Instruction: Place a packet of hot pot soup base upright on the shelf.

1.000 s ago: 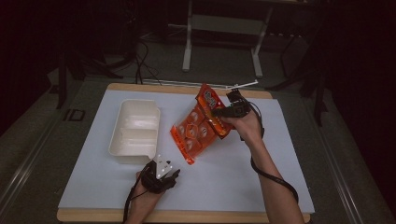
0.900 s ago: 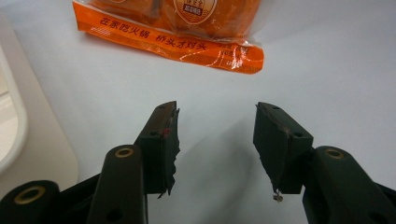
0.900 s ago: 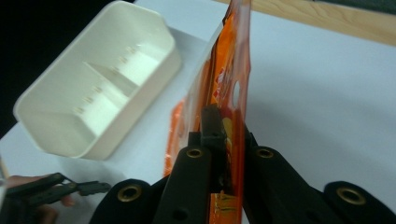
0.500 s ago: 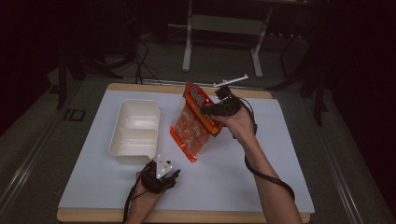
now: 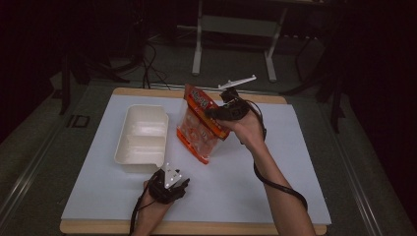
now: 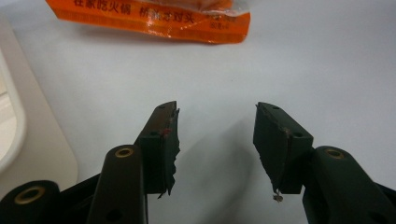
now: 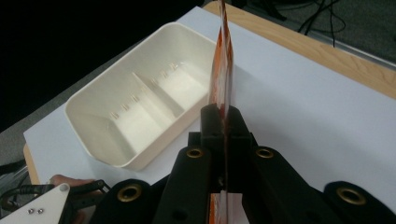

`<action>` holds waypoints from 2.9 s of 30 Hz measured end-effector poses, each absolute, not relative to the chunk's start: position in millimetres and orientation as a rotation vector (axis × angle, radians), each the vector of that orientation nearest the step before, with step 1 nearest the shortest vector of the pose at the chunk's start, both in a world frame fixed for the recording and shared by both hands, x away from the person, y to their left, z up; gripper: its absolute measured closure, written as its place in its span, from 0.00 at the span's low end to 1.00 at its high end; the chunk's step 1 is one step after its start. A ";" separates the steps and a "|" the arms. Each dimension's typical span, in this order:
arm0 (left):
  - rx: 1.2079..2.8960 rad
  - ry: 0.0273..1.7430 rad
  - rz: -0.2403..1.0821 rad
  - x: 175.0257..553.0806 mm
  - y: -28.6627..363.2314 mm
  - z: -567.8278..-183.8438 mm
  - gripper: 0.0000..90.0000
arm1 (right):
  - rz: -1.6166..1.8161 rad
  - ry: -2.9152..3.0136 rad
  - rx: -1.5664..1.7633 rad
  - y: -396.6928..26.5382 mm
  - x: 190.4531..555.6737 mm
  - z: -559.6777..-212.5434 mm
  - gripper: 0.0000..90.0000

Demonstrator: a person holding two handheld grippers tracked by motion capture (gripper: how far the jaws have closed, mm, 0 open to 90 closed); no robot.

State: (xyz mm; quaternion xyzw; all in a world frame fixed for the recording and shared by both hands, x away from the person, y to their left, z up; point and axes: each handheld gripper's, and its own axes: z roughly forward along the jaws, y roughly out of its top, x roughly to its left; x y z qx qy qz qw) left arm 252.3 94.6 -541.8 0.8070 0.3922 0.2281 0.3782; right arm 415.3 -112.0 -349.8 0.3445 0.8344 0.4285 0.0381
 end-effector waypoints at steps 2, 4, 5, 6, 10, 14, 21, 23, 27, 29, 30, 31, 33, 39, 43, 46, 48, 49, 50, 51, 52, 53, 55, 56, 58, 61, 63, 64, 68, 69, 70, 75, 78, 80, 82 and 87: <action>2.062 1.003 0.582 252.3 94.5 -541.9 0.56 | 1.320 2.550 1.046 -110.9 414.2 -347.9 1.00; 2.062 1.003 0.583 252.3 94.4 -541.9 0.56 | 1.318 2.545 1.039 -110.2 413.3 -346.6 1.00; 2.064 1.001 0.583 252.2 94.5 -541.8 0.56 | 1.318 2.539 1.033 -109.4 412.4 -345.5 1.00; 2.066 1.001 0.582 252.2 94.6 -541.7 0.56 | 1.319 2.532 1.022 -108.1 411.1 -343.2 1.00; 2.067 1.000 0.581 252.1 94.5 -541.7 0.56 | 1.335 2.509 1.019 -107.9 410.1 -339.4 1.00; 2.067 1.001 0.583 252.1 94.5 -541.6 0.56 | 1.342 2.497 1.014 -107.9 409.3 -336.5 1.00; 2.067 1.000 0.584 252.0 94.4 -541.7 0.56 | 1.351 2.490 1.006 -104.7 408.2 -331.7 1.00; 2.067 1.000 0.584 252.0 94.4 -541.7 0.56 | 1.353 2.479 1.003 -103.3 407.5 -329.4 1.00; 2.069 0.998 0.586 252.0 94.5 -541.7 0.56 | 1.366 2.460 1.006 -101.8 406.8 -325.7 1.00; 2.071 0.998 0.586 252.0 94.7 -541.6 0.56 | 1.362 2.448 1.009 -100.2 405.9 -324.0 1.00; 2.071 0.998 0.586 252.0 94.7 -541.6 0.56 | 1.358 2.445 1.001 -99.6 405.7 -323.3 1.00; 2.070 0.999 0.584 251.9 94.5 -541.6 0.56 | 1.352 2.436 0.990 -97.8 404.9 -321.9 1.00; 2.068 0.999 0.584 251.9 94.4 -541.7 0.56 | 1.360 2.422 0.986 -96.2 403.9 -320.2 1.00; 2.070 0.998 0.583 251.9 94.5 -541.6 0.56 | 1.380 2.401 0.969 -93.5 402.4 -314.7 1.00; 2.065 1.001 0.583 252.0 94.2 -541.9 0.56 | 1.379 2.394 0.943 -89.0 401.0 -310.3 1.00; 2.064 1.001 0.582 252.0 94.2 -541.9 0.56 | 1.378 2.392 0.929 -83.8 400.7 -307.9 1.00; 2.064 1.001 0.580 251.9 94.1 -541.9 0.56 | 1.382 2.388 0.929 -82.0 400.7 -307.5 1.00; 2.065 1.001 0.582 252.0 94.2 -541.9 0.56 | 1.392 2.379 0.931 -79.0 401.3 -306.7 1.00; 2.065 1.001 0.582 252.0 94.2 -541.9 0.56 | 1.393 2.374 0.927 -77.8 401.5 -306.4 1.00; 2.065 1.000 0.581 252.0 94.2 -541.9 0.56 | 1.396 2.370 0.925 -76.2 401.7 -306.0 1.00; 2.065 1.000 0.581 252.0 94.2 -541.9 0.56 | 1.403 2.369 0.925 -74.5 401.8 -305.6 1.00; 2.064 1.001 0.579 252.0 94.2 -541.9 0.56 | 1.405 2.367 0.920 -72.6 401.8 -305.1 1.00; 2.065 1.000 0.579 252.0 94.2 -541.9 0.56 | 1.401 2.360 0.913 -69.0 401.4 -303.6 1.00; 2.065 1.000 0.579 252.0 94.2 -541.9 0.56 | 1.401 2.360 0.913 -69.0 401.4 -303.6 1.00; 2.065 1.000 0.579 251.9 94.2 -541.9 0.56 | 1.409 2.354 0.909 -65.8 401.3 -301.9 1.00; 2.064 1.000 0.579 251.8 94.4 -541.8 0.56 | 1.438 2.340 0.916 -62.2 402.3 -300.0 1.00; 2.062 1.001 0.579 251.9 94.4 -541.8 0.56 | 1.446 2.333 0.917 -60.5 402.7 -299.3 1.00; 2.062 1.001 0.580 251.8 94.5 -541.8 0.56 | 1.454 2.328 0.920 -59.2 402.9 -299.0 1.00; 2.062 1.002 0.580 251.9 94.6 -541.7 0.56 | 1.474 2.316 0.922 -56.2 403.5 -298.1 1.00; 2.062 1.001 0.581 251.9 94.6 -541.8 0.56 | 1.478 2.313 0.926 -55.1 403.5 -297.8 1.00; 2.062 1.001 0.582 251.9 94.6 -541.8 0.56 | 1.483 2.310 0.925 -54.1 403.7 -297.6 1.00; 2.060 1.002 0.581 251.9 94.7 -541.7 0.56 | 1.487 2.300 0.925 -49.1 404.8 -297.4 1.00; 2.059 1.004 0.580 252.0 94.9 -541.7 0.56 | 1.495 2.293 0.926 -47.3 406.0 -298.2 1.00; 2.057 1.006 0.580 252.1 94.9 -541.8 0.56 | 1.497 2.288 0.924 -45.9 406.3 -298.8 1.00; 2.057 1.007 0.579 252.1 94.9 -541.7 0.56 | 1.503 2.284 0.920 -44.7 406.7 -299.2 1.00; 2.055 1.005 0.580 251.8 95.2 -541.6 0.56 | 1.505 2.272 0.917 -41.8 407.9 -299.9 1.00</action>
